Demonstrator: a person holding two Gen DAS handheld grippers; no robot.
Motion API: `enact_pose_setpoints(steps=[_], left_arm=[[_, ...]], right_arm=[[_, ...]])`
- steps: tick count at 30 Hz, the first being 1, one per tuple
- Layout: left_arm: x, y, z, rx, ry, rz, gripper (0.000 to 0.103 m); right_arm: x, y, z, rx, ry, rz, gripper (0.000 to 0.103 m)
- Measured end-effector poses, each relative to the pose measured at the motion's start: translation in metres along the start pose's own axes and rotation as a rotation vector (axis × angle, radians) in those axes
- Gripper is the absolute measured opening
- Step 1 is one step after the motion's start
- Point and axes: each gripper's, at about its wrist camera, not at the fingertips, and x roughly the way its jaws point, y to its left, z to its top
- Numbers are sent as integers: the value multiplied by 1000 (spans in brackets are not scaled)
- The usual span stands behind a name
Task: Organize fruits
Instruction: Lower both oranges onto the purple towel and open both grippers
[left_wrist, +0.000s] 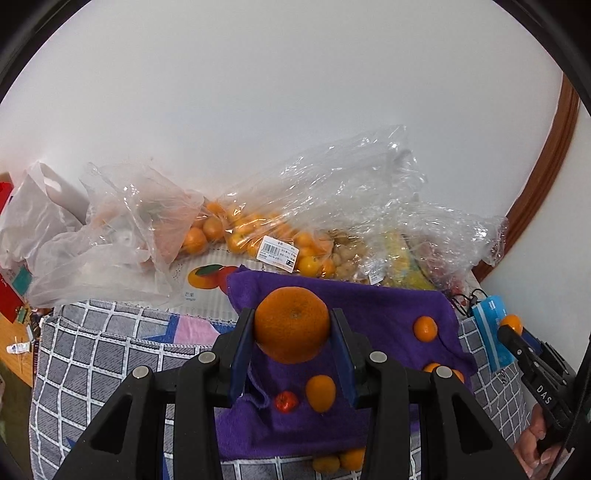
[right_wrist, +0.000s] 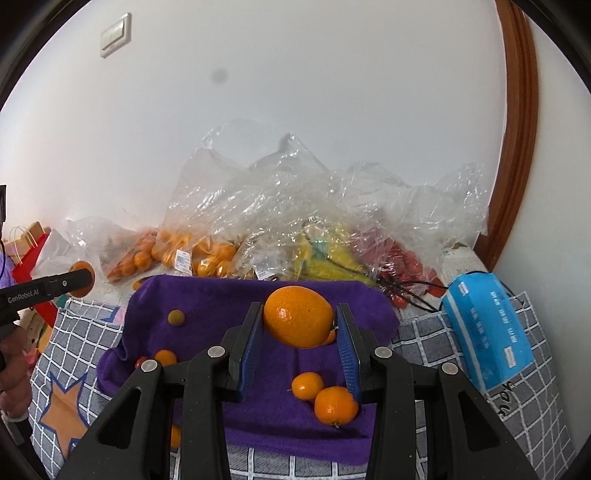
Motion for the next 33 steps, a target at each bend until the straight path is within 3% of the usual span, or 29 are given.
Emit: enact_pose_setpoints(steps=[16,33], left_arm=[[60,6,-7,-8,93,-4,38],[97,-2,-25,19,180,-23,38]], right_arm=[[81,5,-27,-23,124,71,39],[111,29,-45,-107,174,100,39]])
